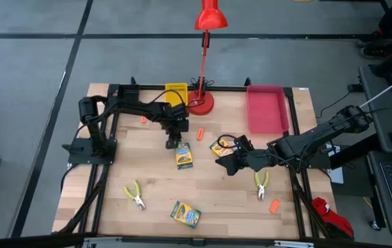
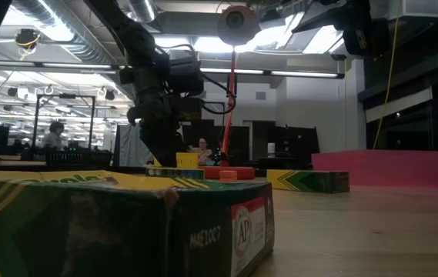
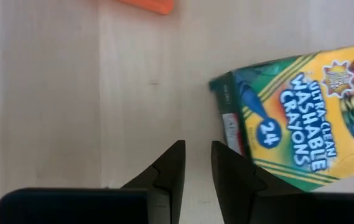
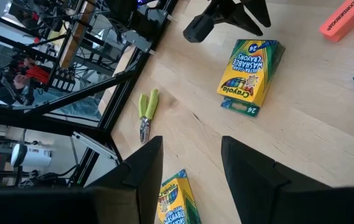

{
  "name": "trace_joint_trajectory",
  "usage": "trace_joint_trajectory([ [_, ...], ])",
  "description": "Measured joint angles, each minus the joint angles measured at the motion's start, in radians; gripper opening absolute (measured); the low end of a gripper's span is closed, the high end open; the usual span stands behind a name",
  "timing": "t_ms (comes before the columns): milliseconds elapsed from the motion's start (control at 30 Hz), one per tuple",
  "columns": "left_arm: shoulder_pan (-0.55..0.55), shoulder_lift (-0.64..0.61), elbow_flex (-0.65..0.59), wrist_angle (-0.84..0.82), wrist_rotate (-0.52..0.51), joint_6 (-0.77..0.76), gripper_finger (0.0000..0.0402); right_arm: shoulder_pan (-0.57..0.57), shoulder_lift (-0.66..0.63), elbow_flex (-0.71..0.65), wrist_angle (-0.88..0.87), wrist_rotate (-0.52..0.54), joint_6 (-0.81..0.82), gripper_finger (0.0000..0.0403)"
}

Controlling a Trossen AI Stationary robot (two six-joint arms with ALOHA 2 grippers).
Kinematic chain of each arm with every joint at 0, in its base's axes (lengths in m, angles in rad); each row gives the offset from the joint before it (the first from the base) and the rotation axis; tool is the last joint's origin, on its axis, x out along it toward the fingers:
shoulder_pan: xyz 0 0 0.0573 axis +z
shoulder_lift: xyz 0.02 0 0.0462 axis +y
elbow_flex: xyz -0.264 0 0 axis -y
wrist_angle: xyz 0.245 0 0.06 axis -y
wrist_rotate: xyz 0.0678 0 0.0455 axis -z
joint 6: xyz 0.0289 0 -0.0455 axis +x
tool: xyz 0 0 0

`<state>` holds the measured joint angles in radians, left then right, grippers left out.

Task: Pick & Place School Supplies
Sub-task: Adjust the yellow crayon box

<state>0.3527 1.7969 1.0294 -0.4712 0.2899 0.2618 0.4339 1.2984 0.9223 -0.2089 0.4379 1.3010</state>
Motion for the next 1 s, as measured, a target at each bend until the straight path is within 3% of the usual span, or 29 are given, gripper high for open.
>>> trace_joint_trajectory([
  [167, 0.024, 0.000, 0.018, -0.002, -0.031, -0.030, 0.0073, 0.000, 0.000, 0.000, 0.000, 0.000, 0.000, 0.0166],
  [667, 0.028, 0.000, 0.029, -0.105, 0.164, -0.002, 0.0073, 0.000, 0.000, 0.000, 0.007, 0.015, 0.000, 0.0166],
  [1000, 0.134, 0.000, 0.055, -0.165, 0.249, 0.000, 0.0073, 0.000, 0.000, 0.000, 0.023, 0.019, 0.000, 0.0166],
])
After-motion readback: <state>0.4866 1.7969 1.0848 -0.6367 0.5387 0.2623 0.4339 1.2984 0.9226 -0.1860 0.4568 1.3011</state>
